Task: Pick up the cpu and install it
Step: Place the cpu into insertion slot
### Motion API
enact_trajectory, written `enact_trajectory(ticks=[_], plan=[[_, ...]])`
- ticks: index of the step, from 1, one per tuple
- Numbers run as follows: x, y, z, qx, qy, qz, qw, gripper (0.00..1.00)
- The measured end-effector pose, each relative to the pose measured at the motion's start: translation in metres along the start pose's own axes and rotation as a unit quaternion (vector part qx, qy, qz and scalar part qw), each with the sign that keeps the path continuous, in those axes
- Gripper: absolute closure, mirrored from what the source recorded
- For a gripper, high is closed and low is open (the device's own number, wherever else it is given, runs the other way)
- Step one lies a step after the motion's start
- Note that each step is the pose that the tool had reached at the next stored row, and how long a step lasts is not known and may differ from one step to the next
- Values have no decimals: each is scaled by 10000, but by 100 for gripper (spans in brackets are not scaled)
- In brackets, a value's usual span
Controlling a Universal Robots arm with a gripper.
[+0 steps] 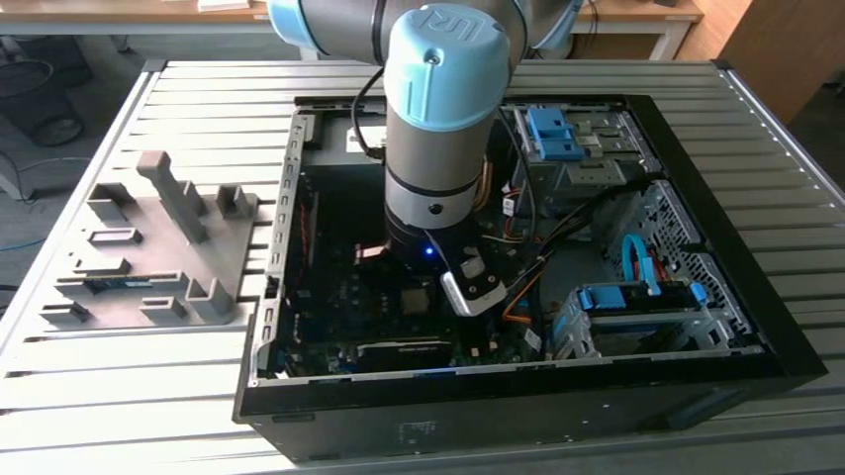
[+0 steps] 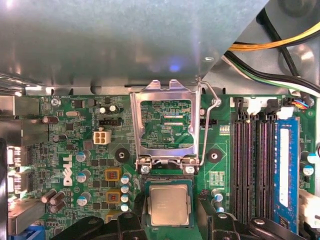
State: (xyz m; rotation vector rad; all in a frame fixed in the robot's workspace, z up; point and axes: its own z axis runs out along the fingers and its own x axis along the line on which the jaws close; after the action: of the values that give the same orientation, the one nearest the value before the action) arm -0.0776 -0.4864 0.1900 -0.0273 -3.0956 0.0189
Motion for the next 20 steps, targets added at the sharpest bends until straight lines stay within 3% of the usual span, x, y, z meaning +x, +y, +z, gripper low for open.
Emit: enact_trajectory(ticks=[13, 20], plan=[[71, -4, 13, 0, 0, -1, 10000, 48], [2, -4, 14, 1, 8, -1, 10000, 48]])
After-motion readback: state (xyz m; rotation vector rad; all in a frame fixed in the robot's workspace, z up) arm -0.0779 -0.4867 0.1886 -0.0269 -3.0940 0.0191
